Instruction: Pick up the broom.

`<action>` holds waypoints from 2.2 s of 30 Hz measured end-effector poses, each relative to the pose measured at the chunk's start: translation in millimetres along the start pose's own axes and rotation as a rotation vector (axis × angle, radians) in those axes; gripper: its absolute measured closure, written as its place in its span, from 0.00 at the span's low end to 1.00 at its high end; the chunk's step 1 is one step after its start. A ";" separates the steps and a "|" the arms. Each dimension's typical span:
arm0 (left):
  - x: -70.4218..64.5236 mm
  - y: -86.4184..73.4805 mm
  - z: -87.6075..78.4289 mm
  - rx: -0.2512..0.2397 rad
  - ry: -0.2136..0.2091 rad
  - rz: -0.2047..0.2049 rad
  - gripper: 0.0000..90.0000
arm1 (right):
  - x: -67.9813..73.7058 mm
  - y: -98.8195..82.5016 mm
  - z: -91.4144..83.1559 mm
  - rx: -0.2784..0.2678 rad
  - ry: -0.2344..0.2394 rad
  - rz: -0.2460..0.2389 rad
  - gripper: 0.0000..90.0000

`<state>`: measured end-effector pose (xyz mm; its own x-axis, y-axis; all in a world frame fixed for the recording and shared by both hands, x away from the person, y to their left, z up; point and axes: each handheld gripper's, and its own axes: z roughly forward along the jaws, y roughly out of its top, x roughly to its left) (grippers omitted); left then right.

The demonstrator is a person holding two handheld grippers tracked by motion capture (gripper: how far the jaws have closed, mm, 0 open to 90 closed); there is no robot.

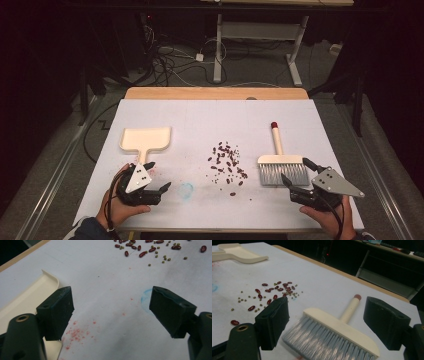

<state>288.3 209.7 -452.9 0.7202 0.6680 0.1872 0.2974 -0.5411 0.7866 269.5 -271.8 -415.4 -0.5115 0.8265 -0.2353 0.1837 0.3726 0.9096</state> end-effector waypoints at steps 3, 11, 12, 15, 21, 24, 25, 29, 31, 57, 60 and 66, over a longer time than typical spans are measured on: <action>-1.2 1.9 1.7 -0.003 -0.003 0.004 0.21 | 0.3 0.5 -1.4 -0.008 -0.011 0.001 0.23; -6.6 2.2 3.4 0.012 -0.009 0.029 0.21 | -1.9 2.8 1.6 0.020 -0.048 -0.007 0.24; -6.5 2.4 3.7 0.012 -0.012 0.025 0.21 | -3.2 4.1 3.5 0.034 -0.056 -0.010 0.24; -7.7 2.9 3.5 0.014 -0.014 0.029 0.21 | -10.9 9.7 13.4 0.093 -0.060 0.018 0.25; -8.6 3.3 3.7 0.017 -0.016 0.026 0.21 | -37.5 28.8 50.5 0.257 -0.078 0.103 0.28; -9.0 2.9 4.9 0.025 -0.013 0.033 0.21 | -54.9 40.2 85.7 0.407 -0.072 0.193 0.27; -9.0 2.4 5.2 0.028 -0.012 0.035 0.21 | -54.9 40.2 85.7 0.407 -0.072 0.193 0.27; -8.0 0.4 6.2 0.033 -0.009 0.037 0.21 | -62.3 40.6 133.8 0.505 -0.073 0.269 0.29; -8.3 -0.7 6.4 0.038 -0.007 0.039 0.21 | -66.3 33.5 151.4 0.548 -0.100 0.302 0.33; -12.9 -2.4 7.2 0.071 -0.003 0.070 0.23 | -55.7 5.6 175.6 0.539 -0.120 0.302 0.79; -12.9 -1.9 7.1 0.068 -0.002 0.069 0.23 | -54.9 12.7 163.9 0.482 -0.118 0.285 0.79; -11.4 4.7 5.5 0.036 -0.022 0.026 0.24 | -54.3 29.4 134.2 0.365 -0.113 0.269 0.79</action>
<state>285.0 196.7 -454.6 0.7415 0.6423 0.1941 0.3006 -0.5766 0.7597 415.3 -249.1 -421.8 -0.3143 0.9473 -0.0612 0.5913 0.2459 0.7681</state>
